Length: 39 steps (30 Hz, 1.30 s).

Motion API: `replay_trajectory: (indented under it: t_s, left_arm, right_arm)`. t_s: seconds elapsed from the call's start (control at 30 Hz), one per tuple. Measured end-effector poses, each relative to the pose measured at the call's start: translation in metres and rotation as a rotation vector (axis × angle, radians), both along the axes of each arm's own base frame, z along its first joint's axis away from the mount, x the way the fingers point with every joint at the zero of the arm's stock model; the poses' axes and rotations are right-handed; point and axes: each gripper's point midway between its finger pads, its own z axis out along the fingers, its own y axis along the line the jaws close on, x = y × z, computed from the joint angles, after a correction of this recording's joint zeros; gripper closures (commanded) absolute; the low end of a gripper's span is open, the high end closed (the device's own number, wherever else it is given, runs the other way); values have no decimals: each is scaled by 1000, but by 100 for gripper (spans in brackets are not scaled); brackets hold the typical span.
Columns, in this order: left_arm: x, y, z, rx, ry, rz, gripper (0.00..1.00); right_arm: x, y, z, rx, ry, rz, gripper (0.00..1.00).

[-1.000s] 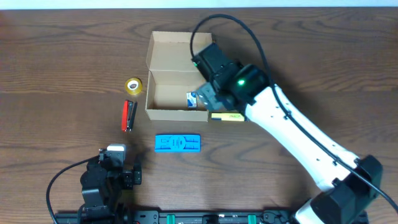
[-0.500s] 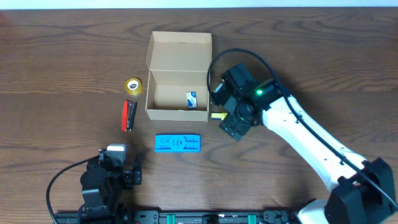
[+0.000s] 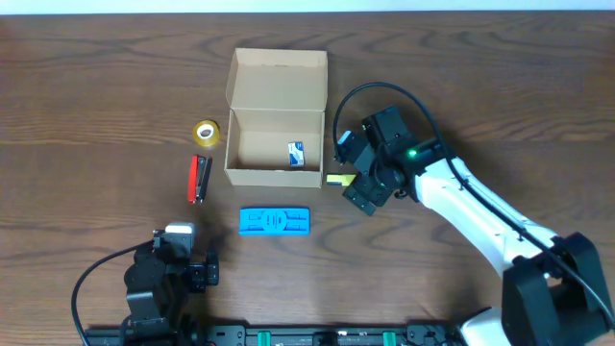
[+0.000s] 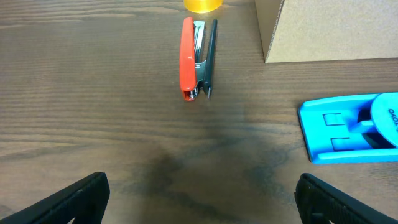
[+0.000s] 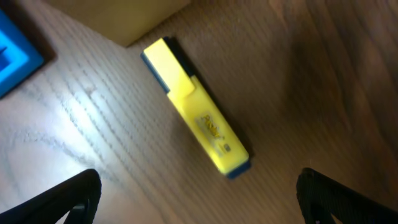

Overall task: Pack container
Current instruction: 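Move the right gripper to the yellow highlighter and grasp it, then lift the highlighter and place it into the cardboard box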

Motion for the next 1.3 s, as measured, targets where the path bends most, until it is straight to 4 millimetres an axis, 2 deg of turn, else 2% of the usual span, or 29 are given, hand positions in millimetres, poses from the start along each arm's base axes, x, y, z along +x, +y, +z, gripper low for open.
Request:
replay_trajectory:
  t_s: [0.13,0.33,0.47,0.63,0.67,1.13,1.3]
  left_arm:
    - [0,0,0,0,0,0,5]
    - [0,0,0,0,0,0,5]
    - [0,0,0,0,0,0,5]
    - [0,0,0,0,0,0,5]
    - [0,0,0,0,0,0,5]
    - [0,0,0,0,0,0,5]
    - [0,0,0,0,0,0,5]
  right_arm:
    - [7,3,-12,-2,1,11,1]
    - [2,-2,-43,-41,79,6,2]
    - [1,-3,-55,-55,102,12,15]
    - [2,-2,-56,-55,96,16,51]
    - [2,-2,-56,-55,96,20,55]
    - [-16,-11,-59,-88,173,4,62]
    - [-18,-12,-60,-90,182,-6,74]
